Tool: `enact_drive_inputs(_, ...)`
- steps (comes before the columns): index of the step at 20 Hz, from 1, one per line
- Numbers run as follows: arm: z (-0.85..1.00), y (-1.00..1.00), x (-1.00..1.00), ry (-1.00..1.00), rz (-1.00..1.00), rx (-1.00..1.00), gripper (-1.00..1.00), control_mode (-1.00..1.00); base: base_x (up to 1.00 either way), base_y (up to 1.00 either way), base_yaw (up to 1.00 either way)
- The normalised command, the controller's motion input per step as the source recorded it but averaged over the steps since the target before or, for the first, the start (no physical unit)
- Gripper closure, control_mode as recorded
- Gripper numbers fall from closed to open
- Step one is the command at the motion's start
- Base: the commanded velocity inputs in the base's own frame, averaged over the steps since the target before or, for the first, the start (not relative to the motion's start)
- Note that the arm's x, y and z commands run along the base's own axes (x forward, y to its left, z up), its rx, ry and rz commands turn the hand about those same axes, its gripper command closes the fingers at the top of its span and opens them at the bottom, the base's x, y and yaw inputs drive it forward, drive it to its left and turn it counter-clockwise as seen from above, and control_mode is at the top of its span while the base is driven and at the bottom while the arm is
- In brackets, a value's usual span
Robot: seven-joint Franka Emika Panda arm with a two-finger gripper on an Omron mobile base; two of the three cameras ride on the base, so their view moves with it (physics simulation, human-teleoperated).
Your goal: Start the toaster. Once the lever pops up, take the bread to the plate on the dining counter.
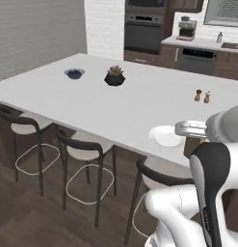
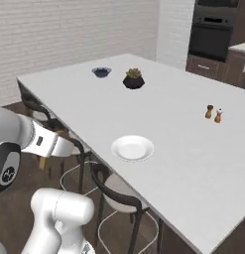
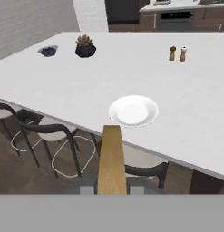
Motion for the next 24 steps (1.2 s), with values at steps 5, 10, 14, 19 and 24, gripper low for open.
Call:
enact_drive_inputs(5,0.00,0.00,0.00,0.00,0.00,0.00,1.00,1.00,0.44,0.28,-0.71)
enact_drive_inputs(10,0.00,0.00,0.00,0.00,0.00,0.00,1.00,1.00,0.62,0.34,-0.63)
enact_drive_inputs(14,0.00,0.00,0.00,0.00,0.00,0.00,1.00,1.00,0.67,0.49,-0.49)
enact_drive_inputs(19,0.00,0.00,0.00,0.00,0.00,0.00,1.00,1.00,0.68,0.47,-0.32)
enact_drive_inputs(24,0.00,0.00,0.00,0.00,0.00,0.00,1.00,1.00,0.72,0.57,-0.17)
